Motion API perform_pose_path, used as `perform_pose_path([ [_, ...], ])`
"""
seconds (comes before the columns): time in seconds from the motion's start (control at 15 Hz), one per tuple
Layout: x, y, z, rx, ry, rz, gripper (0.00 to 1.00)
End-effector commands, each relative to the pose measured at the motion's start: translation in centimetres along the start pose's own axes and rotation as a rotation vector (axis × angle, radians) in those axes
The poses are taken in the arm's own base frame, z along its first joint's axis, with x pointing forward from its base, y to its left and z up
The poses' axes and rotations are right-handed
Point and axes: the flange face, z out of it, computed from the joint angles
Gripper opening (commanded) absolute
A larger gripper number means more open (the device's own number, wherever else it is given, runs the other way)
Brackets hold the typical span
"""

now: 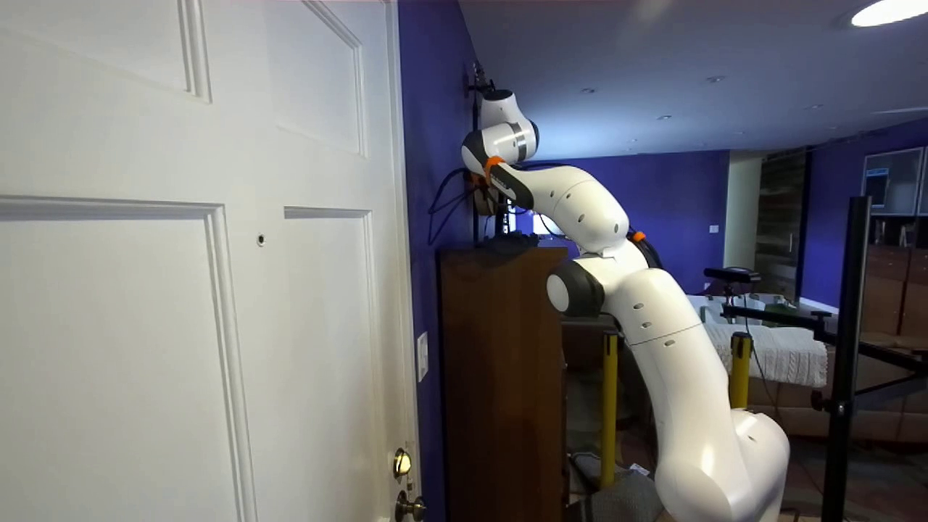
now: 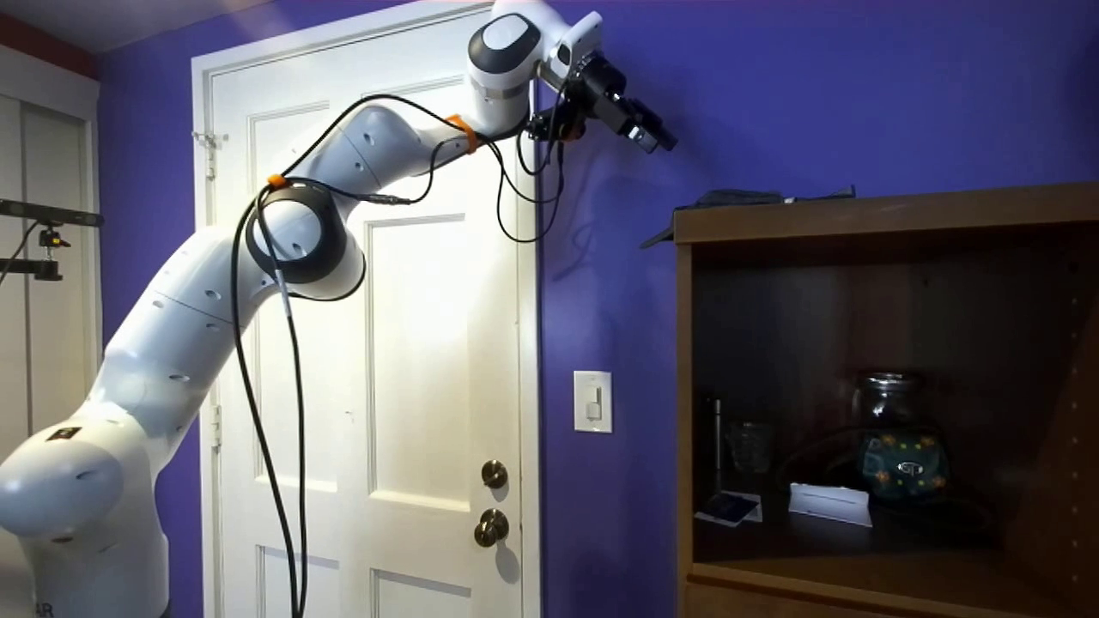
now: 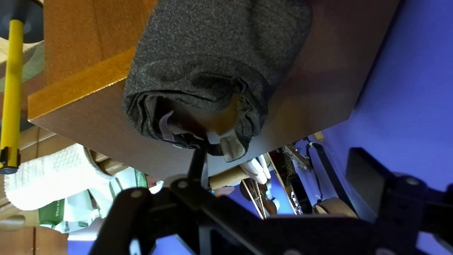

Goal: Take the hat off of the door and put it on the cabinet

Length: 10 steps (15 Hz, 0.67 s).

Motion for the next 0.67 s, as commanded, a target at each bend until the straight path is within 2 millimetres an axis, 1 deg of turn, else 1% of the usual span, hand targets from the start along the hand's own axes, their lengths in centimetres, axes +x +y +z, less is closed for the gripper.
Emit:
perform_pose_path([
  [0.0,0.0,0.0,-0.1,-0.001,0.000,0.000,1.00],
  [0.2,0.0,0.0,-0.1,-0.001,0.000,0.000,1.00],
  [0.27,-0.1,0.4,-0.4,-0.004,-0.036,-0.033,1.00],
  [0.4,0.0,1.1,-1.5,0.006,-0.080,-0.089,1.00],
  [0.6,0.8,3.0,-3.2,-0.043,-0.091,-0.160,1.00],
])
